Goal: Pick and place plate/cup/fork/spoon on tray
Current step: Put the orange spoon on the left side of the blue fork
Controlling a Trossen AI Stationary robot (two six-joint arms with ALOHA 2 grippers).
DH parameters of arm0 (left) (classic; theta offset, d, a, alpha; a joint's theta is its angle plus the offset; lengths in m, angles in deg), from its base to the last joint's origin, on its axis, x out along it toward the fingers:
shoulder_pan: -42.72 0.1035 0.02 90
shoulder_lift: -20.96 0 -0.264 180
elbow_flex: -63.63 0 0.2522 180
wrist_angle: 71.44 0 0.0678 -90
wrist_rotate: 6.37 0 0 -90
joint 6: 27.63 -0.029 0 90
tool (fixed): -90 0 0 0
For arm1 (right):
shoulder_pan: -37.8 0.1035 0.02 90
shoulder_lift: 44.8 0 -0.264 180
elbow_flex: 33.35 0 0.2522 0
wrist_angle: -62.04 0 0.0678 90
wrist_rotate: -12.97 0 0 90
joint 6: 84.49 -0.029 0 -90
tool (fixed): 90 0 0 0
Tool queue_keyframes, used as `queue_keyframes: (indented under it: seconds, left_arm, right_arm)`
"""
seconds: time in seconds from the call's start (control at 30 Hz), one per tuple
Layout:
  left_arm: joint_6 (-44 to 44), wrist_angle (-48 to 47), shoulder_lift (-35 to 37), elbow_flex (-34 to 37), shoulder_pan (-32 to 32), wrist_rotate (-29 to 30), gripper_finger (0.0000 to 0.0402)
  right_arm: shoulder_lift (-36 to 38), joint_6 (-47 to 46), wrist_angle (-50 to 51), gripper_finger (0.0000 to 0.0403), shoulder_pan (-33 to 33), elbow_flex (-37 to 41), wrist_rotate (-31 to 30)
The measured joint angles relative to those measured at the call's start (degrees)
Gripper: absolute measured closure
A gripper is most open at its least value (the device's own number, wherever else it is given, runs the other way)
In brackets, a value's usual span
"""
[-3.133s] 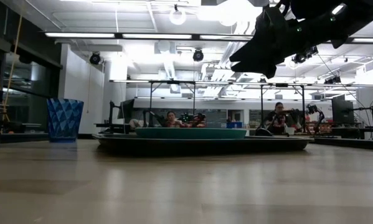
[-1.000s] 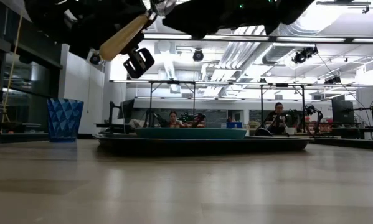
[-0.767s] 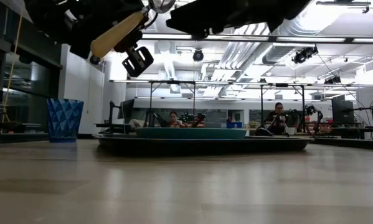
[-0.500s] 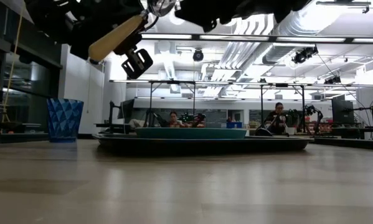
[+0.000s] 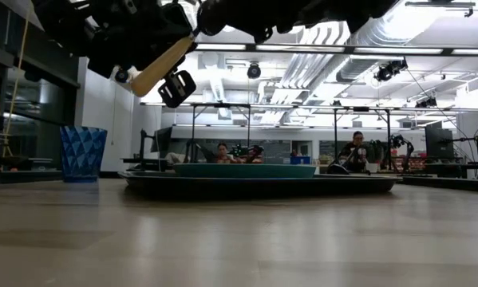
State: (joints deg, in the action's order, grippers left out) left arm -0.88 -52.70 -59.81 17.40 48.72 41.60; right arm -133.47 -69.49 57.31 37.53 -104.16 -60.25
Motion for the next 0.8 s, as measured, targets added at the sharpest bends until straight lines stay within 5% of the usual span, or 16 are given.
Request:
queue_keyframes:
  seconds: [0.2,0.53,0.8]
  left_arm:
    - [-0.29,-1.38,-0.02,0.00,0.00,1.01,0.0371]
    - [-0.48,-1.52,-0.02,0.02,-0.11,2.40,0.0368]
    - [-0.39,-0.88,0.80,0.04,1.44,4.70,0.0308]
  right_arm:
    - [-0.73,-0.14,-0.08,0.0240,0.28,0.00,-0.03]
    - [-0.71,0.35,-0.69,0.0390,1.22,0.00,-2.04]
    - [0.81,0.33,6.50,0.0400,1.39,0.09,-4.97]
